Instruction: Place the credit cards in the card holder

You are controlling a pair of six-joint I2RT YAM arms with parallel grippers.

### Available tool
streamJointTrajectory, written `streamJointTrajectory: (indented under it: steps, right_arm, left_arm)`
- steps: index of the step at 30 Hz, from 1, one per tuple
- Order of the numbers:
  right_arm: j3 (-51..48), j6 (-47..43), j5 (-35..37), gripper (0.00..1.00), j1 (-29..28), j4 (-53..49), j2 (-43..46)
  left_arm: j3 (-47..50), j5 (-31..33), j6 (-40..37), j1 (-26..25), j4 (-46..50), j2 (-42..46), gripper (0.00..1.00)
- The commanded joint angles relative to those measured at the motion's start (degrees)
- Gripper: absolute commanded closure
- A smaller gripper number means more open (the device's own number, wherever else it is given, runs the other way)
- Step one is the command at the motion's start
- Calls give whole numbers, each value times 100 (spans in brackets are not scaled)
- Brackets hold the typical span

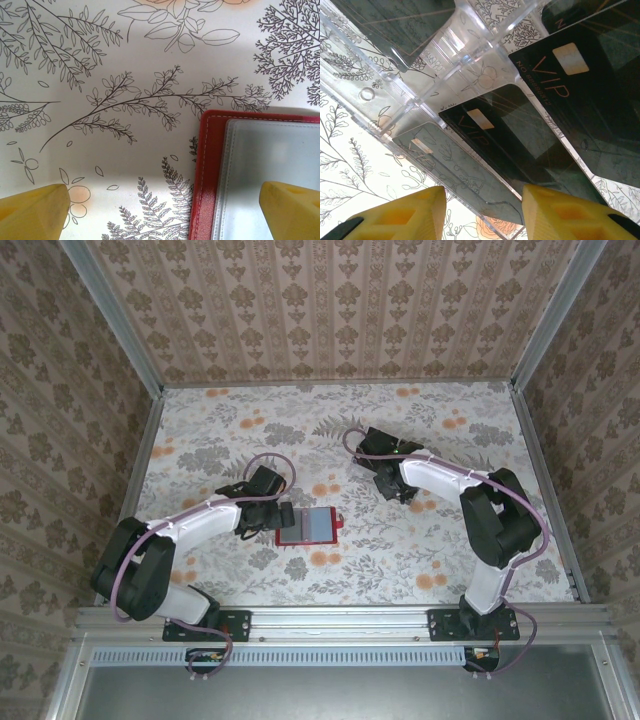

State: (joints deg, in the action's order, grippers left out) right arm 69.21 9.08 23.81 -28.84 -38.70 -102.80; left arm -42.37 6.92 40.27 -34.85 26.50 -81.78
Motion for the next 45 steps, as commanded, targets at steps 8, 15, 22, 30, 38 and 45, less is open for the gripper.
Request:
streamJointTrajectory:
  steps: [8, 15, 22, 30, 38, 45]
  right_arm:
    - [-420, 43, -766, 60, -71, 160, 485]
    - [-456, 59, -757, 60, -291, 73, 700]
    - [-348, -107, -755, 61, -567, 5, 922]
    - [-104, -460, 413, 53, -625, -127, 591]
    - [-47, -609, 760, 53, -623, 27, 86]
    - [-91, -627, 996, 53, -615, 102, -139]
  left_arm:
    - [55, 14, 112, -38, -30, -80, 0]
    - [36, 5, 117, -32, -54, -121, 0]
    - [15, -22, 139, -32, -91, -193, 0]
    - [-20, -30, 116, -31, -84, -216, 0]
    - [-32, -17, 111, -31, -55, -209, 0]
    - [-6, -24, 121, -22, -73, -206, 0]
